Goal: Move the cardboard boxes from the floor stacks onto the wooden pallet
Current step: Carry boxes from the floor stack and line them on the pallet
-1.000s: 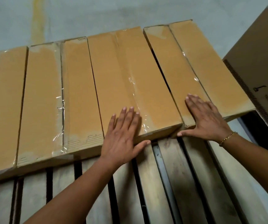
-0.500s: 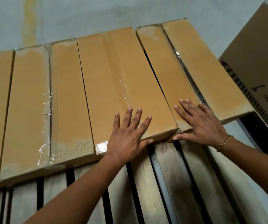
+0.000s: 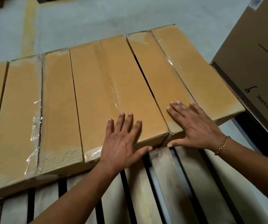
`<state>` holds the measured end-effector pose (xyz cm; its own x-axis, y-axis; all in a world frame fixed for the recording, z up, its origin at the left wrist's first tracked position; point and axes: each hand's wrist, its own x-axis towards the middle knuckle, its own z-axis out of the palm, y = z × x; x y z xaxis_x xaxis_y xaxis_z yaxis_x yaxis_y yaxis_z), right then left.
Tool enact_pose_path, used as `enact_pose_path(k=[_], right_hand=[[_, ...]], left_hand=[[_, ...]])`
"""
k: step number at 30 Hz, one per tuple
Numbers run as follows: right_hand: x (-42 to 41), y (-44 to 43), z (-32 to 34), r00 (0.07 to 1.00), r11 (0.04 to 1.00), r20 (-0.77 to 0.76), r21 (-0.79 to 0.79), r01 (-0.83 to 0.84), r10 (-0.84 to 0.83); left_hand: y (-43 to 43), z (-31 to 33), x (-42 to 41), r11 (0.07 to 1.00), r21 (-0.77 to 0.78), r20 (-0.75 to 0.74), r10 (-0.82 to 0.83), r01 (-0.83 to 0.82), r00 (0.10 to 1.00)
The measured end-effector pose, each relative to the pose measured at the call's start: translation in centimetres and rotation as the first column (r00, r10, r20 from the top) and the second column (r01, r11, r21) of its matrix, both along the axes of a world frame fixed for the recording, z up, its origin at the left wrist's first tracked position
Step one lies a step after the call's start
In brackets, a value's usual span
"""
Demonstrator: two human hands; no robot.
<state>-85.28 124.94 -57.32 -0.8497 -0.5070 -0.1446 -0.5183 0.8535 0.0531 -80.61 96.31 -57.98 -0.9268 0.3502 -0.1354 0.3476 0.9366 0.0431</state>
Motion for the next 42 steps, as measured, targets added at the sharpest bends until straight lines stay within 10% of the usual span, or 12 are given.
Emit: enact_pose_path(k=[5,11,42], right_hand=[[-0.4,7.2,2.3,0.966,0.930,-0.112,-0.317,0.188,-0.234],[-1.7,16.6,1.8,0.882,0.822,0.227,-0.325,0.468,-0.412],[-4.1,19.2,-2.7,0.891,0.755,0.345,-0.486,0.439,-0.296]], left_hand=[[6.7,0.6,-0.6,0.994,0.107,-0.111,0.008,0.004,0.994],[10.6,-0.7,-2.2,0.998,0.035,-0.025,0.053,-0.052,0.998],[10.5,-2.6,-1.6,0.996,-0.072,-0.173,0.045,-0.059,0.984]])
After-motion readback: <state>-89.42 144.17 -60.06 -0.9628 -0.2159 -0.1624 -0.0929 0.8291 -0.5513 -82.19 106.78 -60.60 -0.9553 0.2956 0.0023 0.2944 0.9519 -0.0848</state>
